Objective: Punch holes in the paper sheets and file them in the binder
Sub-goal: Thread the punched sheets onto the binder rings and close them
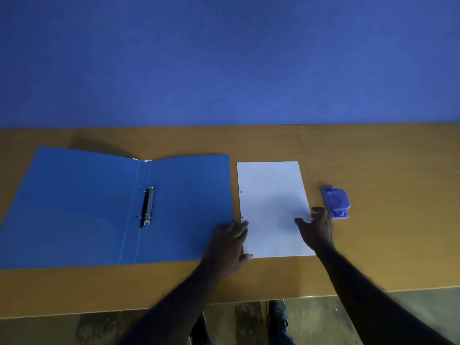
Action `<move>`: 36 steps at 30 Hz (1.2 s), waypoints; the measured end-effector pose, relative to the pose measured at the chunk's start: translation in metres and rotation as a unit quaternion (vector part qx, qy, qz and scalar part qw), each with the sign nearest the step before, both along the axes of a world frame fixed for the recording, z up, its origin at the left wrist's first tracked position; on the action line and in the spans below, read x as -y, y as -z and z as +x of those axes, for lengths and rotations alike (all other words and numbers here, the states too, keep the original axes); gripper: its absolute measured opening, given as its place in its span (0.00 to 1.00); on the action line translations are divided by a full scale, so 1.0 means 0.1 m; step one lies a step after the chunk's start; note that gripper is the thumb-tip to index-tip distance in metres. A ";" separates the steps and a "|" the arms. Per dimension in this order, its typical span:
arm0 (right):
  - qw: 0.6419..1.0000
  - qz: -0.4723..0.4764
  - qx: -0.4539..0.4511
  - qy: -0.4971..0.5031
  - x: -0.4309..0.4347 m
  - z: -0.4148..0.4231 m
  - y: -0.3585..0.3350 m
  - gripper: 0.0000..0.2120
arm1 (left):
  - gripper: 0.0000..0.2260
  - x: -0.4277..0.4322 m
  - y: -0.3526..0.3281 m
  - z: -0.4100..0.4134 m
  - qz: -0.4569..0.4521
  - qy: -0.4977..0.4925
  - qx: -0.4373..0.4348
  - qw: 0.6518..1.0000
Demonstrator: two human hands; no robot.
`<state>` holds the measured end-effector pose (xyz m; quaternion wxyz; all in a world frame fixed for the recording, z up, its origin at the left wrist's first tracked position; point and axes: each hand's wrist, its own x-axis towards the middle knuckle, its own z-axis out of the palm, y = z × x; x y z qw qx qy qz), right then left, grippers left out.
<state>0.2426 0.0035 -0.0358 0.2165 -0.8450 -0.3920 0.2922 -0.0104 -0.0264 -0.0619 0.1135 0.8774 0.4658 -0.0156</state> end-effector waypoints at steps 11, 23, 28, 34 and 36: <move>0.996 -0.046 -0.065 0.050 -0.19 0.10 -0.06 0.30 | 0.34 0.06 0.04 0.01 -0.029 -0.013 0.002 0.999; 0.978 -0.127 -0.158 0.040 -0.39 0.17 -0.22 0.13 | 0.38 0.02 0.07 -0.02 -0.024 -0.003 -0.005 1.000; 0.985 -0.093 -0.139 -0.045 -0.33 0.19 -0.27 0.15 | 0.39 0.04 0.05 -0.01 -0.027 -0.004 0.000 1.000; 0.987 0.015 -0.144 -0.063 -0.25 0.18 -0.40 0.15 | 0.39 0.08 0.07 -0.12 -0.036 -0.031 0.128 0.991; 0.985 0.043 -0.150 -0.067 -0.26 0.16 -0.51 0.10 | 0.37 0.10 0.00 -0.20 -0.036 -0.085 0.217 0.972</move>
